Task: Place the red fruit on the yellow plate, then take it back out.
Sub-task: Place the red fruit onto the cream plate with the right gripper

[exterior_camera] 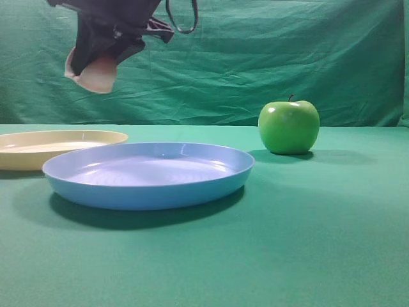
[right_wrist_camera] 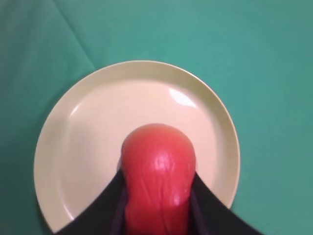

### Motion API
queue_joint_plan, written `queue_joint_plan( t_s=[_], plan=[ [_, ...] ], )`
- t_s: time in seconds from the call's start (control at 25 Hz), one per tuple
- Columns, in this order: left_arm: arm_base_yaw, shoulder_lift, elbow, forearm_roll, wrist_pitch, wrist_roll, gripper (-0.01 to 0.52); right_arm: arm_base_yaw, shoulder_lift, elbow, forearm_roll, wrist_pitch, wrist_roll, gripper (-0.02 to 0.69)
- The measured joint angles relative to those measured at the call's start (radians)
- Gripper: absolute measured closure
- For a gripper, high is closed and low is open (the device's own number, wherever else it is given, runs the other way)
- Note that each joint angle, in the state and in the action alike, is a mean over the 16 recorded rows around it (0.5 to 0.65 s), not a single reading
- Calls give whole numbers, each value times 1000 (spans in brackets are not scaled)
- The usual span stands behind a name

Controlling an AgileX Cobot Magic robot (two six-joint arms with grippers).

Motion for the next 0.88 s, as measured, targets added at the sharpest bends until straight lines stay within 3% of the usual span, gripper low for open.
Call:
queue_joint_plan(
  t_s=[0.32, 0.44, 0.6, 0.88],
  plan=[
    [0, 0, 0, 0, 0, 0, 514, 13, 18, -1, 15, -20, -20, 116],
    [0, 0, 0, 0, 0, 0, 514, 12, -9, -1, 12, 12, -16, 79],
    [0, 0, 0, 0, 0, 0, 514, 7, -75, -1, 1, 91, 5, 159],
    [0, 0, 0, 0, 0, 0, 514, -10, -254, -1, -52, 283, 124, 444]
  ],
)
